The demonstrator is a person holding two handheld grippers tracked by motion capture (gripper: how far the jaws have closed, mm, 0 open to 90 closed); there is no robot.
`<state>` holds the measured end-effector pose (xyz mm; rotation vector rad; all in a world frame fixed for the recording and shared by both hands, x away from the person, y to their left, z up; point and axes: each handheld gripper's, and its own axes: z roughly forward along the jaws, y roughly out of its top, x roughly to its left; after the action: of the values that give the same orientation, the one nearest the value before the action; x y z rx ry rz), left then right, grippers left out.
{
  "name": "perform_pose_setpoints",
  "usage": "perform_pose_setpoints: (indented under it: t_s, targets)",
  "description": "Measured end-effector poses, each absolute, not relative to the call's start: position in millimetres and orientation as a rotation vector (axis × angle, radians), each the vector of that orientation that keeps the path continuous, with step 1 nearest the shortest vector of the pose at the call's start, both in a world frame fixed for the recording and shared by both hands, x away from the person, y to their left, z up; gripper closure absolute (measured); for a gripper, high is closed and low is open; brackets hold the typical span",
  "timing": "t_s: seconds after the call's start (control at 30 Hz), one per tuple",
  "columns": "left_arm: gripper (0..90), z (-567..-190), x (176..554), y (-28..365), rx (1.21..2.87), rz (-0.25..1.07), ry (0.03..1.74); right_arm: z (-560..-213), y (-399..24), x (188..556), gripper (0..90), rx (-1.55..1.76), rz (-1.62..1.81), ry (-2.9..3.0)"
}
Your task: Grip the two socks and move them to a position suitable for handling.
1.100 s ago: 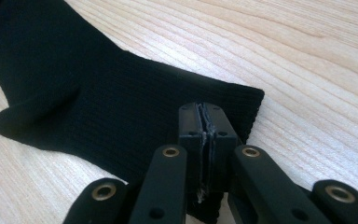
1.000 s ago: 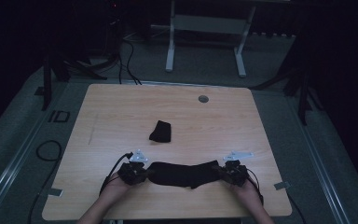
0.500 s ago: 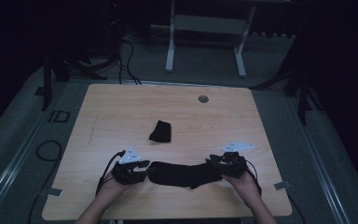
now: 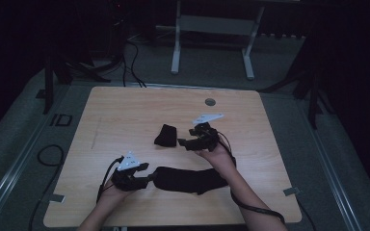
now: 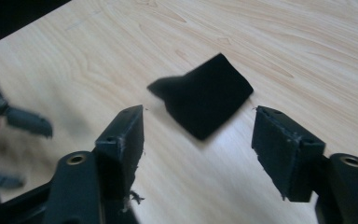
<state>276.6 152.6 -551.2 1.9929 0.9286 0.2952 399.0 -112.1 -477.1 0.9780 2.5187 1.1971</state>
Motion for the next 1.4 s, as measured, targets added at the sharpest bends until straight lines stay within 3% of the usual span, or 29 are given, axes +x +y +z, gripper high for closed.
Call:
perform_pose_setpoints:
  t_s: [0.33, 0.47, 0.93, 1.07, 1.2, 1.4]
  targets:
    - [29.2, -554, 278, 159, 1.972, 0.324, 0.975, -493, -59, 436, 25.0, 1.017, 1.148, 2.547]
    - [16.3, -554, 278, 160, 1.962, 0.334, 0.997, -503, -42, 447, 25.6, 1.014, 1.086, 2.569]
    - [16.1, -556, 278, 159, 1.970, 0.344, 1.009, -546, -15, 460, 32.2, 1.017, 0.840, 2.603]
    - [16.2, -555, 277, 159, 1.966, 0.353, 1.015, -550, -17, 451, 45.6, 0.957, 0.807, 2.567]
    - [16.2, -555, 277, 159, 1.961, 0.358, 1.019, -550, -21, 448, 68.2, 0.955, 0.818, 2.531]
    - [17.0, -556, 278, 160, 1.954, 0.354, 1.036, -547, -27, 448, 73.2, 0.948, 0.832, 2.548]
